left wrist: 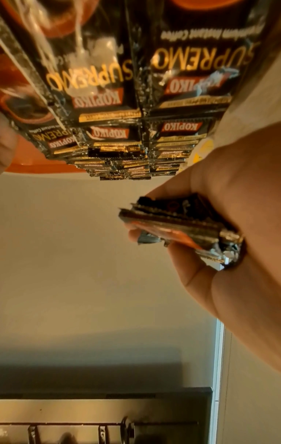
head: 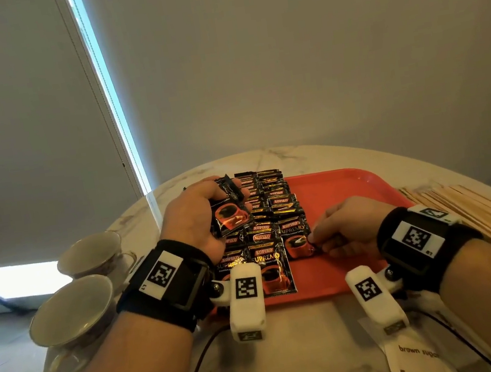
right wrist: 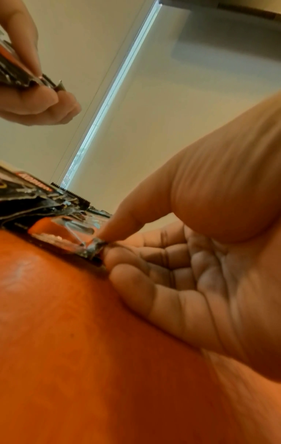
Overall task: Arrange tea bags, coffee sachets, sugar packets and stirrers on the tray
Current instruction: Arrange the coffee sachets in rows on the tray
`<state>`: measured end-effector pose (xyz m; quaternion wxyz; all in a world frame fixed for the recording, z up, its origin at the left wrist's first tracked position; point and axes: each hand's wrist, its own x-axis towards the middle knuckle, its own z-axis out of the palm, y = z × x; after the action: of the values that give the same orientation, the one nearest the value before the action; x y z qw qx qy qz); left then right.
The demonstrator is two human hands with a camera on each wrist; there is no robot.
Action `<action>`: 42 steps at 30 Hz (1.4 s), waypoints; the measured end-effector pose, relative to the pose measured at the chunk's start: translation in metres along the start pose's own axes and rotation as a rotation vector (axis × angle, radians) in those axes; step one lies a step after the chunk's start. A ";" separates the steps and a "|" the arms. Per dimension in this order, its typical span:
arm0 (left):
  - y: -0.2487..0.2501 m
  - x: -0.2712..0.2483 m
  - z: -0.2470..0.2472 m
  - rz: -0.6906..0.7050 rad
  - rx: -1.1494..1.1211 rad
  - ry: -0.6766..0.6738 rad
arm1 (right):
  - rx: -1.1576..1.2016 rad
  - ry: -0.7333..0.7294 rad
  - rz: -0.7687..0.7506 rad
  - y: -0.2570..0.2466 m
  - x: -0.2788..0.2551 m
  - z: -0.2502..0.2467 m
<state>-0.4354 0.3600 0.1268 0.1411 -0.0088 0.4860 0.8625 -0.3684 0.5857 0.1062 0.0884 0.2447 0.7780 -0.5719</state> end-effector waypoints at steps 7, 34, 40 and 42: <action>-0.001 -0.001 0.001 -0.011 0.032 0.005 | 0.015 -0.005 -0.019 0.002 -0.002 0.000; -0.015 -0.012 0.010 -0.008 0.226 -0.175 | 0.382 -0.203 -0.320 -0.036 -0.021 0.033; -0.013 -0.010 0.007 -0.039 0.278 -0.242 | 0.484 -0.097 -0.306 -0.039 -0.018 0.029; -0.013 -0.010 0.007 -0.044 0.286 -0.249 | 0.515 -0.046 -0.328 -0.038 -0.017 0.027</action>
<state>-0.4219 0.3700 0.1209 0.2186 0.1075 0.5822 0.7757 -0.3761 0.5473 0.1369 -0.0524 0.1172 0.6344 -0.7623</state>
